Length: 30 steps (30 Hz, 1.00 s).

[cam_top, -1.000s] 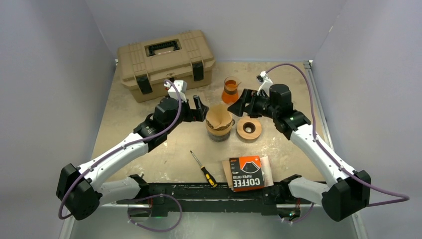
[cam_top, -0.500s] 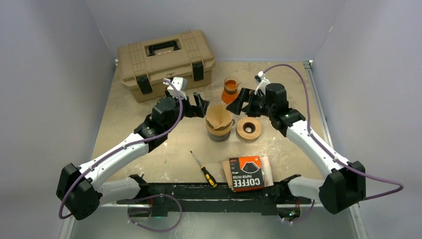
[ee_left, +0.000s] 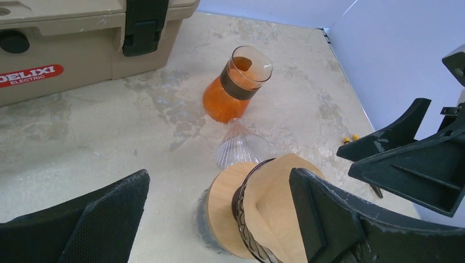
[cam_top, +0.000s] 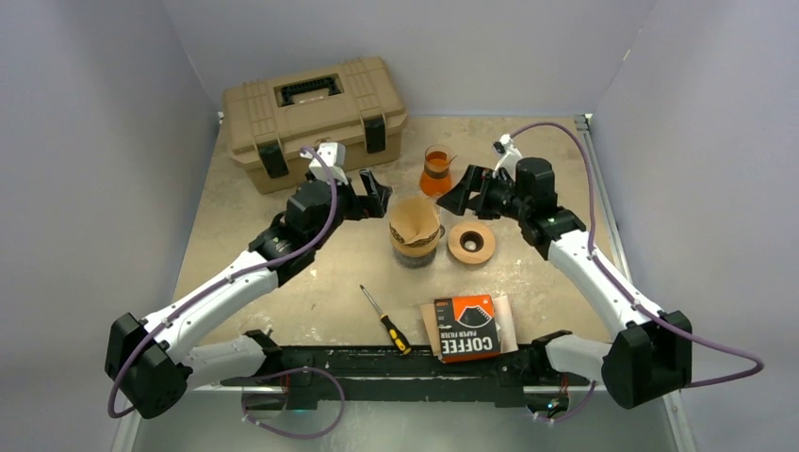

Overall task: Place the coffee filter in the dripper
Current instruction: Place the coffee filter in the coffee dripper, then move the coffee server to the center of the board.

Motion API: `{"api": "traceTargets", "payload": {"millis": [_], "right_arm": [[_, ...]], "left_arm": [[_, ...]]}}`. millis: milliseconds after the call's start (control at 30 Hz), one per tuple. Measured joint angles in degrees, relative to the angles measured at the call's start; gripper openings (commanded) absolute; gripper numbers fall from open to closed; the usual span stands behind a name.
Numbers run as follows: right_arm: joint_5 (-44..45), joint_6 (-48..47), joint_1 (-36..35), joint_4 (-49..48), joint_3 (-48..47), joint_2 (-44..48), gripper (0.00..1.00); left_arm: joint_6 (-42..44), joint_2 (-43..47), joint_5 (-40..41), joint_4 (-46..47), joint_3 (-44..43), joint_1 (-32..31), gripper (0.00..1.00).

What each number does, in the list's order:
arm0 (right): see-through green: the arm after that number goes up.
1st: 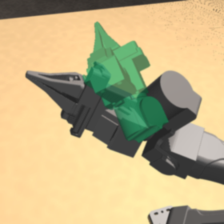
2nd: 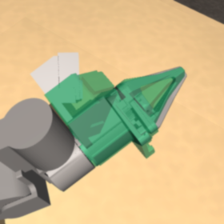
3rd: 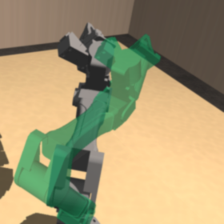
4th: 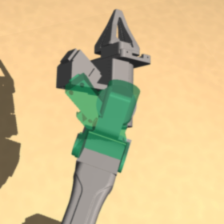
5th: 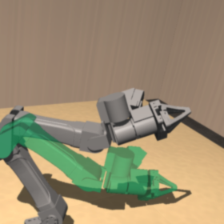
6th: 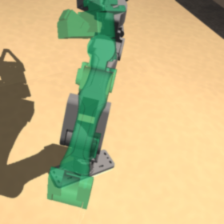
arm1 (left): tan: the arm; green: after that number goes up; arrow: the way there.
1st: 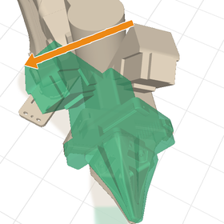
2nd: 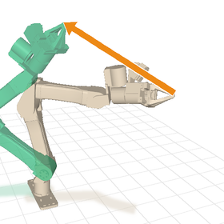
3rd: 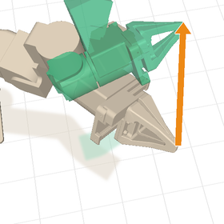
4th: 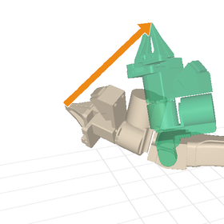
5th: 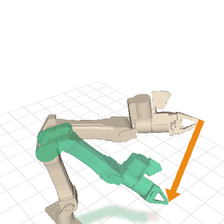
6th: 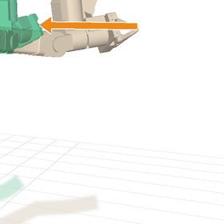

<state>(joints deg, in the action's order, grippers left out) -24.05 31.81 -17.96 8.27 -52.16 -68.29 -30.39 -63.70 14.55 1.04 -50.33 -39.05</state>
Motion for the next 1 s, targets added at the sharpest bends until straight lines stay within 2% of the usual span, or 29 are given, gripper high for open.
{"api": "traceTargets", "payload": {"millis": [233,500,567,733,833,1000], "right_arm": [[5.11,-2.10,1.99,1.60,0.35,1.31,0.98],[3.58,-3.63,11.17,-1.11,4.68,-3.06,0.93],[1.40,-3.82,11.21,-2.19,5.49,-5.75,0.88],[-4.31,-3.96,11.04,-6.93,6.67,-11.80,0.67],[-7.65,-3.52,10.97,-11.02,6.78,-15.58,0.63],[-11.89,-1.90,10.88,-16.50,7.74,-19.58,0.61]], "left_arm": [[-1.11,-0.59,0.33,-3.76,0.04,-0.02,0.99],[0.02,-0.46,-0.04,-6.64,2.23,2.12,0.99],[0.35,-0.02,-1.70,-7.13,2.23,4.68,0.99],[2.71,2.49,-6.12,-8.07,2.23,10.43,0.99],[4.04,4.09,-8.07,-7.96,2.82,12.96,0.99],[5.09,8.22,-10.36,-8.33,5.53,14.40,0.99]]}}
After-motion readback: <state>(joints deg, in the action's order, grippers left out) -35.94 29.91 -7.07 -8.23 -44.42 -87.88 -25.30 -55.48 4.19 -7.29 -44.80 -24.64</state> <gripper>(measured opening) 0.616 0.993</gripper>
